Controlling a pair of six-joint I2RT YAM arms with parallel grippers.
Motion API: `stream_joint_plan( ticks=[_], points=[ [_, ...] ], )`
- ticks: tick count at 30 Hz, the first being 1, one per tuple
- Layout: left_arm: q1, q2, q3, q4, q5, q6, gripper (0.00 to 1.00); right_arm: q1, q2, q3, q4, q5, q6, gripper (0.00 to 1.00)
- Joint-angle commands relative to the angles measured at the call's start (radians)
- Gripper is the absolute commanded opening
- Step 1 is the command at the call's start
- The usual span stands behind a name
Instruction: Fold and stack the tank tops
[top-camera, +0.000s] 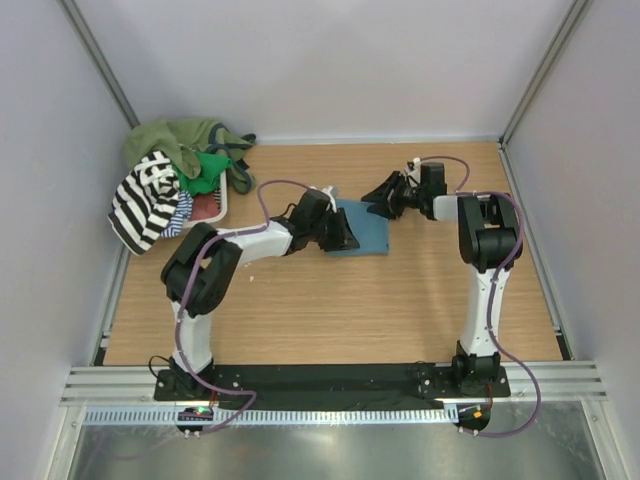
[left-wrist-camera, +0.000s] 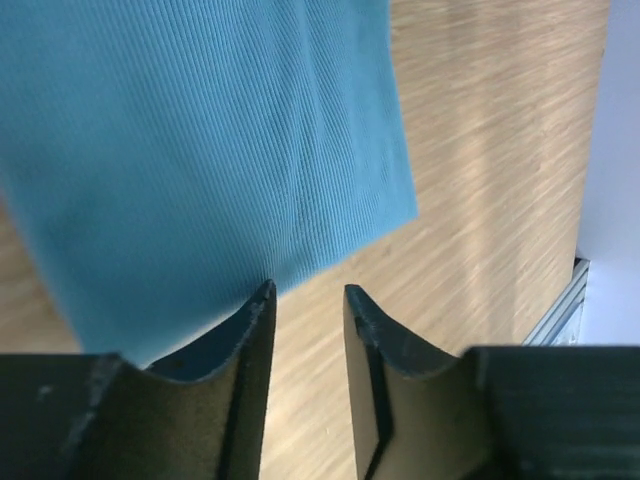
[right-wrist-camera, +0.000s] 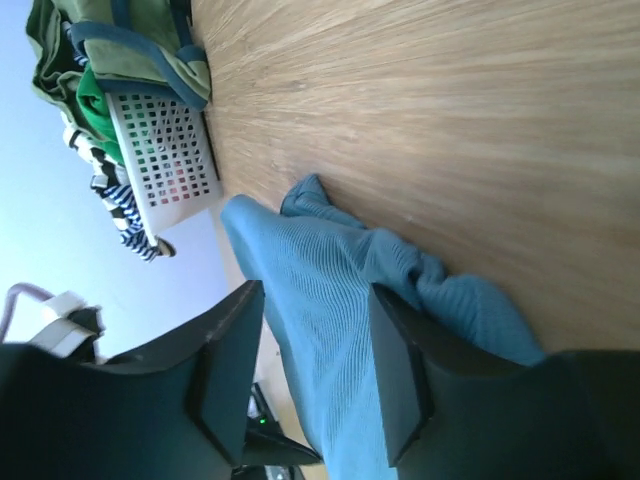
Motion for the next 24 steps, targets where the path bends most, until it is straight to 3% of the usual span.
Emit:
stream_joint_plan(
  ticks=[1,5,13,18,21,24],
  points=[
    [-0.001,-0.173,-0.027,-0.079,-0.074,0.077,0.36,-0.009,-0.159,-0.026,-0.149,0.108,-0.131,0.56],
    [0.0,-0.284,-0.083,-0.191,-0.133,0.122,0.45,-0.009,-0.281,-0.074,-0.345,0.248,-0.289,0.62],
    [0.002,-0.489,-0.229,-0.272,-0.36,0.151,0.46,-0.003,-0.479,-0.224,-0.504,0.457,-0.409,0.63],
    [0.004,-0.595,-0.31,-0.297,-0.465,0.165,0.47,0.057,-0.464,-0.193,-0.574,0.552,-0.465,0.63],
    [0.004,-0.646,-0.343,-0.305,-0.505,0.176,0.48,0.091,-0.434,-0.176,-0.579,0.606,-0.463,0.76],
    [0.004,-0.673,-0.37,-0.308,-0.542,0.209,0.54,0.106,-0.422,-0.186,-0.547,0.612,-0.456,0.76]
  ],
)
